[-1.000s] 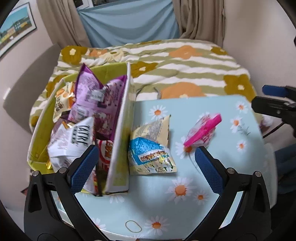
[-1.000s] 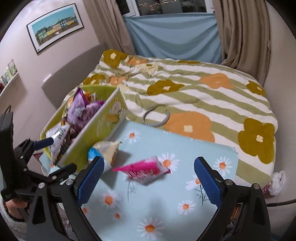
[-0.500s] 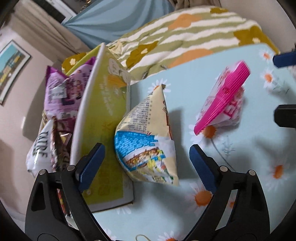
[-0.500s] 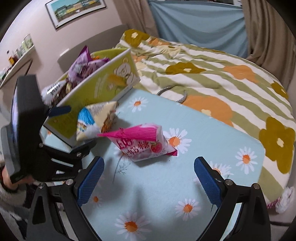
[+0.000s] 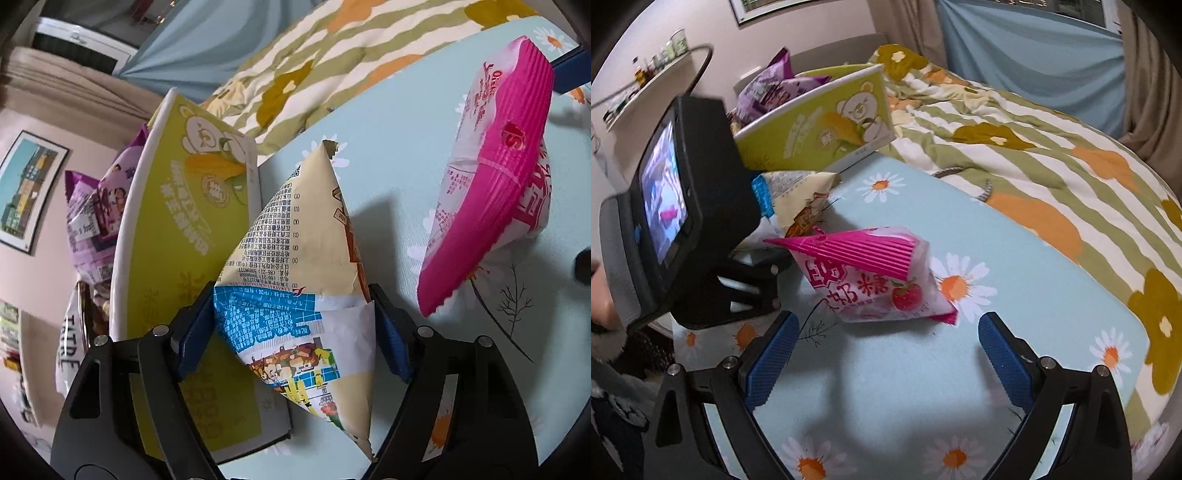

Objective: Organize snacks
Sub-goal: 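Grasp the blue-cream bag with the left gripper while the right grasps the pink candy bag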

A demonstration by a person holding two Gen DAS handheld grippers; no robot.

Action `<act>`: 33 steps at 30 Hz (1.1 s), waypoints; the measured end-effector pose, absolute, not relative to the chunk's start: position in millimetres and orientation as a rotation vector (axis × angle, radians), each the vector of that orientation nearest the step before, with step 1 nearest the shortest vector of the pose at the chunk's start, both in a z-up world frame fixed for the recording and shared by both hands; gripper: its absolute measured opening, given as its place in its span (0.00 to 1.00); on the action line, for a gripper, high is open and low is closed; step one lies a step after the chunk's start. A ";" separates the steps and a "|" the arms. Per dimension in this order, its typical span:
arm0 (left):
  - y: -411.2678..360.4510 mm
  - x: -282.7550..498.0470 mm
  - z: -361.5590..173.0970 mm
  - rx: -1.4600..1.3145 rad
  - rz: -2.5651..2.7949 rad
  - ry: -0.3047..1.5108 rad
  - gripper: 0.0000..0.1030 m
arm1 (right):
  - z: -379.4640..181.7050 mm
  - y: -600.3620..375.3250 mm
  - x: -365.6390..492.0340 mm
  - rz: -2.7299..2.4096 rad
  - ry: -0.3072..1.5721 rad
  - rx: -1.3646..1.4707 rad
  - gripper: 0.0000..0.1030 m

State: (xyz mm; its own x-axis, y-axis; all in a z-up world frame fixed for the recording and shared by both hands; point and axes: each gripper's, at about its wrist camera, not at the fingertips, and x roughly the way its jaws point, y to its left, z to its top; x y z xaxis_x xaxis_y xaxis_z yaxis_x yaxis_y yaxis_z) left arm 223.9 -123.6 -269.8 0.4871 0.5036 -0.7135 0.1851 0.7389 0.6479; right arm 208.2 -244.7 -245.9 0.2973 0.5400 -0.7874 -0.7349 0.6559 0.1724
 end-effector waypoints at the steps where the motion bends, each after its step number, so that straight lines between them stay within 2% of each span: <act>1: -123.4 223.9 -269.3 0.748 0.209 1.072 0.66 | -248.5 -241.3 209.1 0.869 0.937 -0.249 0.94; 8: -119.4 223.8 -264.4 0.723 0.173 1.078 0.60 | -255.7 -220.7 213.8 0.898 0.877 -0.344 0.94; 12: -117.9 220.1 -258.9 0.698 0.149 1.082 0.60 | -261.6 -209.2 216.8 0.912 0.878 -0.376 0.81; 16: -117.5 218.3 -254.8 0.666 0.137 1.083 0.60 | -263.4 -203.0 218.0 0.918 0.872 -0.371 0.75; 18: -117.2 218.5 -254.3 0.656 0.134 1.084 0.60 | -264.2 -201.5 219.3 0.914 0.873 -0.372 0.64; 24: -116.2 216.2 -248.2 0.620 0.113 1.084 0.59 | -263.5 -202.9 219.0 0.888 0.886 -0.390 0.50; 33: -128.2 207.3 -225.6 0.587 0.063 1.042 0.58 | -253.0 -229.3 215.0 0.804 0.937 -0.332 0.47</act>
State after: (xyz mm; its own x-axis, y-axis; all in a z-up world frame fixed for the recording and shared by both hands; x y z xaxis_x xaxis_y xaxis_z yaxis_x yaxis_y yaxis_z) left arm 207.3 -128.2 -225.6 0.5173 0.3200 -0.7937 0.2219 0.8456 0.4855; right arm 215.0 -229.3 -253.0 0.3360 0.4666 -0.8182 -0.7378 0.6703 0.0792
